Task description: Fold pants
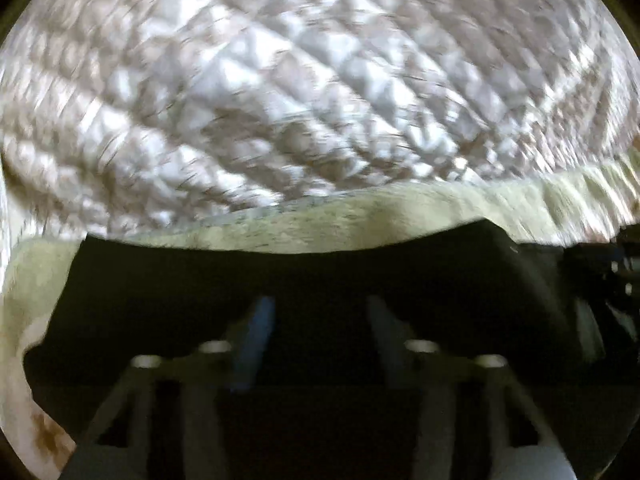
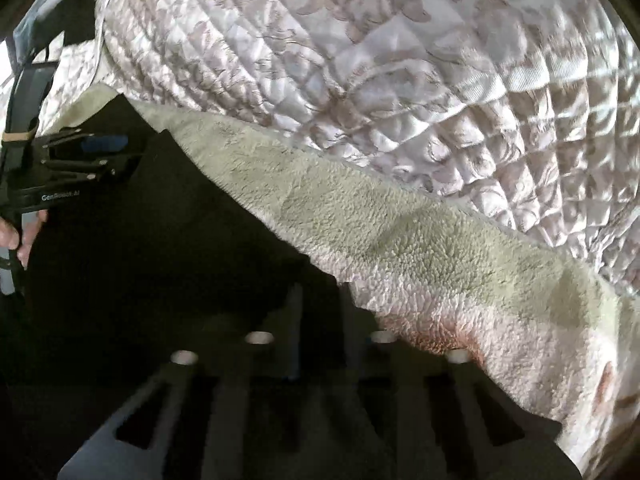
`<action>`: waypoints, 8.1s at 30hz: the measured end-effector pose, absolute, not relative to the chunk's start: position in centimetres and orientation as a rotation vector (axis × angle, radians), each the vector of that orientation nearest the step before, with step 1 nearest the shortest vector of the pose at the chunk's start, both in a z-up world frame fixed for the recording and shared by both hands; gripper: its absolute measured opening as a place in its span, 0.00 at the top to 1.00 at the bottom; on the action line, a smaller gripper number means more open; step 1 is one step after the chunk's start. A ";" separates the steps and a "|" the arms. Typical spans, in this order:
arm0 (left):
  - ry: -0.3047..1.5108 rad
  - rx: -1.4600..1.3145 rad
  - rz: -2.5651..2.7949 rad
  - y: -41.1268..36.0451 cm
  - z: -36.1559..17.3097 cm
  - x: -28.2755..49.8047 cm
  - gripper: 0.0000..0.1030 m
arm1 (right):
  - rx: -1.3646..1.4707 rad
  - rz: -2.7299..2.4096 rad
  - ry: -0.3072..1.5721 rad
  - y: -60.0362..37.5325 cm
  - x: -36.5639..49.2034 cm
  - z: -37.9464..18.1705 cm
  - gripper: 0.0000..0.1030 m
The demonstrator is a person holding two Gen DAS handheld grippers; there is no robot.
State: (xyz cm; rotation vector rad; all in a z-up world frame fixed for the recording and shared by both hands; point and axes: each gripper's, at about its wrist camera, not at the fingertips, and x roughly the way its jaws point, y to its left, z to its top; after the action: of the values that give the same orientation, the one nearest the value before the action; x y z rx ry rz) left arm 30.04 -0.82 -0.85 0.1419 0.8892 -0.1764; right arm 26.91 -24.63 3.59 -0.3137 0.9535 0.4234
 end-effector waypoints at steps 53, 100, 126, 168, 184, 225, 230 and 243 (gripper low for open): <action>0.894 -0.046 -0.078 2.5 2.0 9.4 0.51 | 0.654 0.006 0.929 -37.3 -5.8 5.0 0.50; 0.742 -0.514 0.300 17.1 1.9 -3.3 0.62 | 0.698 -0.091 0.822 -40.3 -5.8 5.3 0.88; 0.808 -0.408 0.420 19.3 3.8 -8.5 0.89 | 0.569 -0.200 0.871 -40.2 -7.8 7.0 0.79; 0.861 -0.160 0.185 12.1 4.2 3.1 0.58 | 0.180 -0.138 0.897 -35.7 4.6 4.9 0.64; 0.824 -0.143 0.171 10.8 5.4 -1.9 0.55 | 0.093 0.081 0.787 -29.5 -0.8 6.7 0.52; 0.812 -0.079 0.047 5.3 4.5 -7.0 0.44 | -0.091 0.286 0.727 -20.9 -8.2 4.6 0.29; 0.833 -0.045 0.032 4.0 3.4 -7.0 0.44 | -0.106 0.300 0.787 -20.3 -7.7 3.1 0.32; 0.832 -0.062 0.037 4.4 4.0 -6.5 0.44 | -0.061 0.276 0.789 -21.0 -6.5 4.4 0.32</action>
State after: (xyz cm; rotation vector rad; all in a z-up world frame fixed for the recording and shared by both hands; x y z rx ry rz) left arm -6.55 4.38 3.96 -0.0623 0.8322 0.0369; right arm -6.52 -20.96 4.39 -0.0610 0.7890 0.2761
